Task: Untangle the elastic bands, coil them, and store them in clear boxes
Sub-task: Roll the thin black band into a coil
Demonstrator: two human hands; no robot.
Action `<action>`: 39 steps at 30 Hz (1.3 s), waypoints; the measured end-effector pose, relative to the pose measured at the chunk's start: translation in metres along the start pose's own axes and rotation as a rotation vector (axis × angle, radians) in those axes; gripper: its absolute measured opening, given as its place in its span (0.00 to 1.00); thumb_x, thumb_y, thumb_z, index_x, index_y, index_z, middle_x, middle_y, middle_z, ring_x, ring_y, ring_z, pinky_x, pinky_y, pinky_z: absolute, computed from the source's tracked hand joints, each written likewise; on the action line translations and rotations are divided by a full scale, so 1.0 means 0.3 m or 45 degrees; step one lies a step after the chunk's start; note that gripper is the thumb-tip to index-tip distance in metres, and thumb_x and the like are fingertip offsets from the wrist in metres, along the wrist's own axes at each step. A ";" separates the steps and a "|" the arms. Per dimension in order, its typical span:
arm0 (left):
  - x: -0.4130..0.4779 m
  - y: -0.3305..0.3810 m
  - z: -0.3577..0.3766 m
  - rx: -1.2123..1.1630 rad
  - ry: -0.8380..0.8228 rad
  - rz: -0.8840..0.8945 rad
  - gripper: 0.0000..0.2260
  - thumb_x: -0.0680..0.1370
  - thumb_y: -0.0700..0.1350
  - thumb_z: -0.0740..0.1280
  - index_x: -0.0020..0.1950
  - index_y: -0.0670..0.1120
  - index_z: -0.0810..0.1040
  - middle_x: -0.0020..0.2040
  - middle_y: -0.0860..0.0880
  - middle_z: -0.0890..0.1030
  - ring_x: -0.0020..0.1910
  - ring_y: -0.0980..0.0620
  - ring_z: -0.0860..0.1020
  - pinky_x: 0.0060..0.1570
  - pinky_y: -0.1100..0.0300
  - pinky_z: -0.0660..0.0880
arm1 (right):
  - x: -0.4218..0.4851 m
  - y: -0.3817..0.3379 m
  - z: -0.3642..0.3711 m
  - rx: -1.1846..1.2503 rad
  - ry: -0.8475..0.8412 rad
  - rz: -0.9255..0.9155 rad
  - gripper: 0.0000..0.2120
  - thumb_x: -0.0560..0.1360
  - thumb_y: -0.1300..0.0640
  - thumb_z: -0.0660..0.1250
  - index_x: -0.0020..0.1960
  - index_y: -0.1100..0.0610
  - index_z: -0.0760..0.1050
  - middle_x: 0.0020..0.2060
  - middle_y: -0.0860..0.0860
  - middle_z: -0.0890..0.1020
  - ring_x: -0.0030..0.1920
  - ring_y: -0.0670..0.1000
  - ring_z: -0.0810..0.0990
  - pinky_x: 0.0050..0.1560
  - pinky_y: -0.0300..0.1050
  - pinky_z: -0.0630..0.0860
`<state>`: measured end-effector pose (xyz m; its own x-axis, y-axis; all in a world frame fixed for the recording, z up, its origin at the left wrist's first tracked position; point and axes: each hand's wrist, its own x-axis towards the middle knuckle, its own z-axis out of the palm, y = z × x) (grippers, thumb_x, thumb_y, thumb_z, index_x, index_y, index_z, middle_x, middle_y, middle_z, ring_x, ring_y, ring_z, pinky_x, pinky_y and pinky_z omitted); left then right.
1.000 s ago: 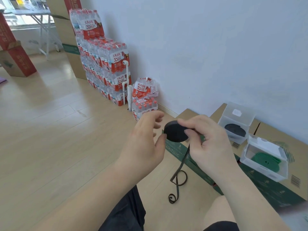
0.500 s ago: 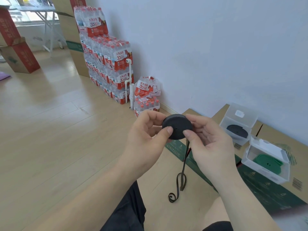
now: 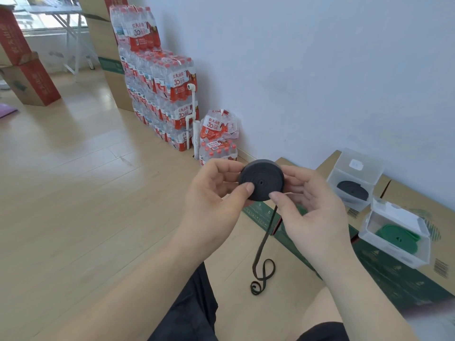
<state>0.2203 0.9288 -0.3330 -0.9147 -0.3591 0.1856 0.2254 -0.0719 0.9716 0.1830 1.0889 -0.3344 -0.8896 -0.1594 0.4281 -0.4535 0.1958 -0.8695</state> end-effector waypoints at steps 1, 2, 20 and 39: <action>-0.001 -0.004 0.000 -0.007 0.006 -0.006 0.12 0.77 0.31 0.72 0.51 0.48 0.78 0.48 0.48 0.86 0.48 0.44 0.86 0.48 0.47 0.85 | -0.004 0.005 0.004 0.002 -0.001 -0.007 0.21 0.76 0.68 0.73 0.59 0.45 0.80 0.50 0.41 0.86 0.54 0.47 0.85 0.54 0.36 0.80; 0.000 -0.009 -0.002 0.050 0.005 -0.004 0.11 0.77 0.32 0.72 0.50 0.48 0.78 0.47 0.50 0.86 0.48 0.46 0.86 0.48 0.48 0.85 | -0.005 0.008 0.006 -0.012 -0.004 -0.011 0.21 0.77 0.69 0.71 0.58 0.44 0.80 0.51 0.42 0.86 0.54 0.47 0.85 0.55 0.37 0.80; 0.008 -0.025 -0.017 0.102 0.039 0.081 0.13 0.78 0.32 0.72 0.52 0.51 0.80 0.50 0.48 0.86 0.49 0.46 0.86 0.53 0.42 0.83 | -0.002 -0.010 -0.002 0.036 0.030 0.064 0.18 0.76 0.67 0.74 0.52 0.43 0.82 0.47 0.40 0.87 0.49 0.44 0.86 0.53 0.35 0.81; 0.014 -0.034 -0.013 0.108 0.007 0.051 0.13 0.78 0.32 0.71 0.55 0.50 0.80 0.50 0.50 0.85 0.49 0.47 0.85 0.54 0.50 0.83 | 0.009 0.012 -0.007 0.004 -0.018 0.092 0.25 0.76 0.67 0.73 0.52 0.34 0.82 0.49 0.39 0.87 0.52 0.45 0.86 0.56 0.42 0.81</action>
<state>0.2154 0.9244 -0.3428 -0.9038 -0.3648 0.2239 0.2321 0.0218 0.9724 0.1789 1.0911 -0.3360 -0.9192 -0.1588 0.3603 -0.3876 0.2040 -0.8990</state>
